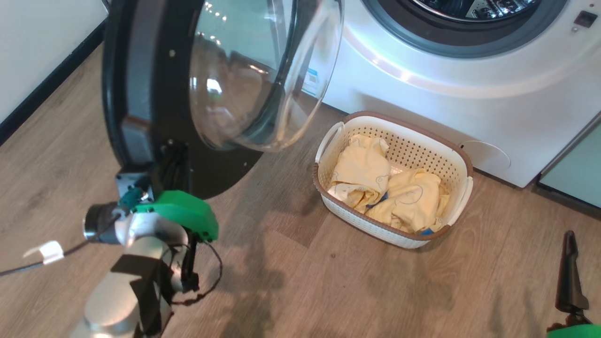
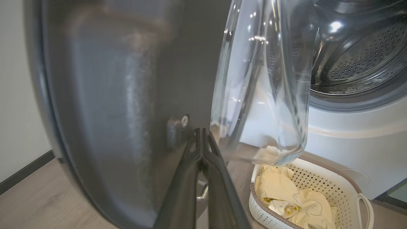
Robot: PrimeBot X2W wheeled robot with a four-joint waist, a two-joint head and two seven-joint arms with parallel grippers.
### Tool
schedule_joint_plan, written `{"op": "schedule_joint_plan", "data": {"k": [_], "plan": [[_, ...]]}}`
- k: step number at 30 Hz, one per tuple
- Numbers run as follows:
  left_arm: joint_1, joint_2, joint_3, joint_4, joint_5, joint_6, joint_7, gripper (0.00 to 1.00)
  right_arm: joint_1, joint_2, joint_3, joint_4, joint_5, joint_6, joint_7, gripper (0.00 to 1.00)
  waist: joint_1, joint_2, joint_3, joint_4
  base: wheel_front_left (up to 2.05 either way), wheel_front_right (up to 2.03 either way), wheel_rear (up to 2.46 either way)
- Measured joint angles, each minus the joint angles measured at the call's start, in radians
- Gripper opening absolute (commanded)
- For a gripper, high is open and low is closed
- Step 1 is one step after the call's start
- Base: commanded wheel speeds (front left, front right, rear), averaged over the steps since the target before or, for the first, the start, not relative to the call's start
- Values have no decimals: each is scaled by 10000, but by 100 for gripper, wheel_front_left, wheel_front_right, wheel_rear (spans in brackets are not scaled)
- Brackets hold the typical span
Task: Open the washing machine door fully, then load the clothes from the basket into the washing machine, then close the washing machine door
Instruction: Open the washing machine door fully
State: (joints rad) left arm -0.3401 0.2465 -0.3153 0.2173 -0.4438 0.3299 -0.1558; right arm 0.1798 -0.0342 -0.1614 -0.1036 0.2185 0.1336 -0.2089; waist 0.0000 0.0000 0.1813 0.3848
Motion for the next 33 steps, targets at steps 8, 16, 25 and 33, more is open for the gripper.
{"op": "schedule_joint_plan", "data": {"k": [8, 16, 25, 33], "plan": [[-445, 15, 384, 738, -249, 75, -201, 0, -3, 0, -67, -171, -82, 0, 186, 100, 0, 0, 183, 38, 0, 0, 0], [-1089, 23, 851, 1743, -508, -29, -560, 0, -5, 0, -203, -481, -180, 0, 433, 100, 0, 0, 381, 158, 0, 0, 0], [-2014, 121, 1175, 2930, -596, -384, -779, 0, -8, -59, -247, -756, -190, 0, 717, 100, -1, 0, 614, 218, 0, 0, 0], [-3290, 267, 1430, 4443, -652, -901, -924, 0, -28, -355, -230, -1039, -169, 0, 955, 100, 0, 0, 1026, 89, 0, 0, 0]]}}
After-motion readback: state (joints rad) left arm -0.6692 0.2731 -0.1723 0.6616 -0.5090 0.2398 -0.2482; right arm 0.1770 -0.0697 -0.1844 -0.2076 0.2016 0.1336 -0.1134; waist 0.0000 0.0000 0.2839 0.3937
